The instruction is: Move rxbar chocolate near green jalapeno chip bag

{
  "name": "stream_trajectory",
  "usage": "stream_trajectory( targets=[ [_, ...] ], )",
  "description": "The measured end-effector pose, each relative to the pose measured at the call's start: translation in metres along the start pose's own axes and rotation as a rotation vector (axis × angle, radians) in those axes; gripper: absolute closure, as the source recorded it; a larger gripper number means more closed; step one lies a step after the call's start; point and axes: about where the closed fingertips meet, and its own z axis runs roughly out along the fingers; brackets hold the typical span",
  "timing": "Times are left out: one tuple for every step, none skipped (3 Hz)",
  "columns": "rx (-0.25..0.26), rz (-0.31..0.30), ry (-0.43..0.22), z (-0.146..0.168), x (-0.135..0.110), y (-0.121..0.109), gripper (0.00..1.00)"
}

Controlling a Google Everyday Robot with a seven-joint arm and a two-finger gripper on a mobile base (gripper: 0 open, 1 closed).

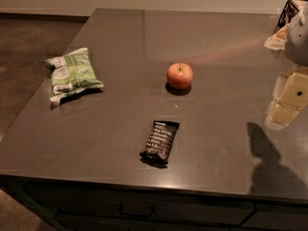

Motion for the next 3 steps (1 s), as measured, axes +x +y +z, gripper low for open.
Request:
stream_trajectory(
  targets=[
    [0.001, 0.006, 0.000, 0.000, -0.002, 0.000, 0.00],
    [-0.032, 0.038, -0.011, 0.014, -0.017, 0.013, 0.00],
    [-0.047, 0.065, -0.010, 0.032, -0.049, 0.035, 0.00]
  ],
)
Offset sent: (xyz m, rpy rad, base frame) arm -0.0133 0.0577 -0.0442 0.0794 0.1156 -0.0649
